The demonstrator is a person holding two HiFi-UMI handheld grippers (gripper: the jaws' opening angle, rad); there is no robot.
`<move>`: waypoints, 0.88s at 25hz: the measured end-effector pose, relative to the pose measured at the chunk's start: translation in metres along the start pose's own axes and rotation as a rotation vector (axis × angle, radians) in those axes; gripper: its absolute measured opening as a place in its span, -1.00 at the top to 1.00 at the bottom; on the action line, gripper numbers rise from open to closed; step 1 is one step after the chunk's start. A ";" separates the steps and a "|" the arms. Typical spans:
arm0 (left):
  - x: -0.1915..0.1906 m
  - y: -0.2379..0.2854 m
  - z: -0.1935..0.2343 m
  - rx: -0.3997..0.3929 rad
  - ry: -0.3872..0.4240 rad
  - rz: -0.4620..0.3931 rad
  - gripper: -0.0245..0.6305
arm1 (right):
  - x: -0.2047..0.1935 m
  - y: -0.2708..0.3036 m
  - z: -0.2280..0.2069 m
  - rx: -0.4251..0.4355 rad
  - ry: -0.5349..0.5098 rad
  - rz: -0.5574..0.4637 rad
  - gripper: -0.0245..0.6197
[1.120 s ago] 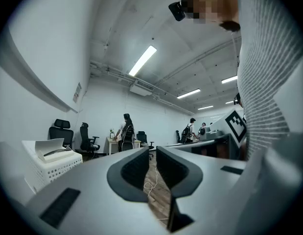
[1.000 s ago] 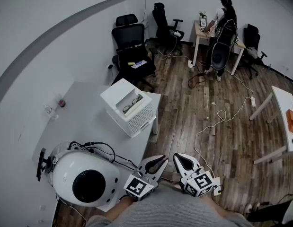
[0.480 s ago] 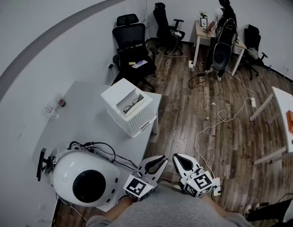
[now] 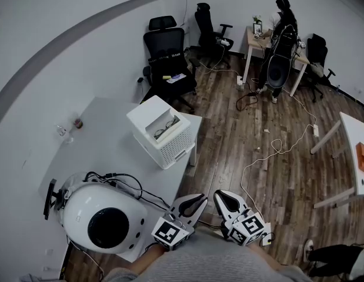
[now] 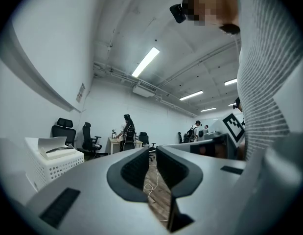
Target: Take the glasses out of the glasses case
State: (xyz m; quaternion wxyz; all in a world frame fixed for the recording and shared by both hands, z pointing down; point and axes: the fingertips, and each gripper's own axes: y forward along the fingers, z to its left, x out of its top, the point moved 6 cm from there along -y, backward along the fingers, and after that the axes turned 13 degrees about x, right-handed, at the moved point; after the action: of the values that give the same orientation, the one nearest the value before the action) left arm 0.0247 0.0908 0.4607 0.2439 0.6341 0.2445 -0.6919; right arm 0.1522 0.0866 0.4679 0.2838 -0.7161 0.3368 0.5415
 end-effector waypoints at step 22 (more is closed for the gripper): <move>0.001 0.004 0.010 0.257 -0.028 0.016 0.76 | 0.014 0.013 -0.030 0.204 -0.009 0.062 0.88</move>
State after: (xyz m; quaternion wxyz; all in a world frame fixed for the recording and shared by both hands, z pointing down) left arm 0.0197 0.0809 0.4608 0.1694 0.6522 0.1453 -0.7245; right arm 0.1619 0.0527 0.4613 0.3398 -0.6702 0.4109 0.5162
